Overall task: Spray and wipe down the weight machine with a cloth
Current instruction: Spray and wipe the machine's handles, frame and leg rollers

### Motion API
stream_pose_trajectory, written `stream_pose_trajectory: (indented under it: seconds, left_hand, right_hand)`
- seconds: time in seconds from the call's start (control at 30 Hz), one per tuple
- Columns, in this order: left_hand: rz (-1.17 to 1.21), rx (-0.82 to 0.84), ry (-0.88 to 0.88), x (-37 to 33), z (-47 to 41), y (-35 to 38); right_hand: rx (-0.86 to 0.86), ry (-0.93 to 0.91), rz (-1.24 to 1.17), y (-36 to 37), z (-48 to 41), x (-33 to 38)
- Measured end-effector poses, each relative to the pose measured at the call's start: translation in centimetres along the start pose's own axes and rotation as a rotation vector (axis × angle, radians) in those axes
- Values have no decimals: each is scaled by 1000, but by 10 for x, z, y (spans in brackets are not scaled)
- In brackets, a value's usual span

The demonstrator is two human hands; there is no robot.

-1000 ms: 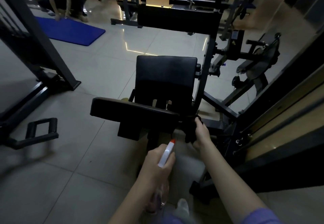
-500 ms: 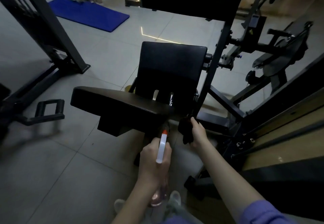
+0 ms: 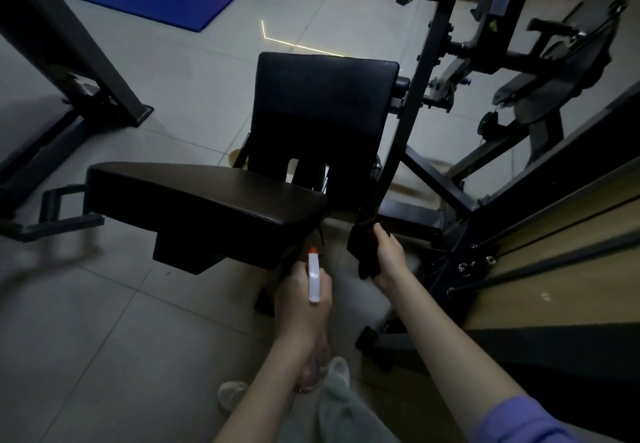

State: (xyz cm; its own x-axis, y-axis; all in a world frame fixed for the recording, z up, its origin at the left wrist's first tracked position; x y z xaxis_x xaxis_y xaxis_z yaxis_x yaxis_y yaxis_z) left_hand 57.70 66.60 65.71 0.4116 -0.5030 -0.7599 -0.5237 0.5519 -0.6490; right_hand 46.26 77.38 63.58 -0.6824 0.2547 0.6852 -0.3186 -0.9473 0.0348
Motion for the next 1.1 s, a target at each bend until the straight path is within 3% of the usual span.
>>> stream_pose_trajectory:
  seconds: [0.2,0.33,0.57,0.8,0.93,1.1]
  left_hand:
    - [-77,71,168,-3,-8,19]
    - [-89,88,51,0,-21,36]
    - [-173,158,183,4,-36,63]
    - [-244,199,86,6,-48,78]
    - [-168,246,63,14,-35,68]
    - [4,177,3,34,-6,49]
  right_hand:
    - [-10,-12,10,-3,-15,-2]
    - [-36,-10,13,-4,-26,-3]
    - [-30,4,30,-7,-42,-5]
    - [-23,-6,34,-6,-47,1]
    - [8,-13,55,-4,-45,4]
    - [86,-54,117,13,-26,6]
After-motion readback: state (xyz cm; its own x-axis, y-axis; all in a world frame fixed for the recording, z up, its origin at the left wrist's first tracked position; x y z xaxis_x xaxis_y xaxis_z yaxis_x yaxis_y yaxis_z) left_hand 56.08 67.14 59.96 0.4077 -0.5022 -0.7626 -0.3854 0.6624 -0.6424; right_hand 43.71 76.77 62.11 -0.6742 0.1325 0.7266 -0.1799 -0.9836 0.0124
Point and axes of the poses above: each hand's wrist, its own z-axis away from the middle knuckle, its own y-axis out of the palm, x = y × z, the point moved 1 cm from there along -z, towards the middle knuckle, and after that the axes turned 12 degrees about -x, right-handed, at the moved point
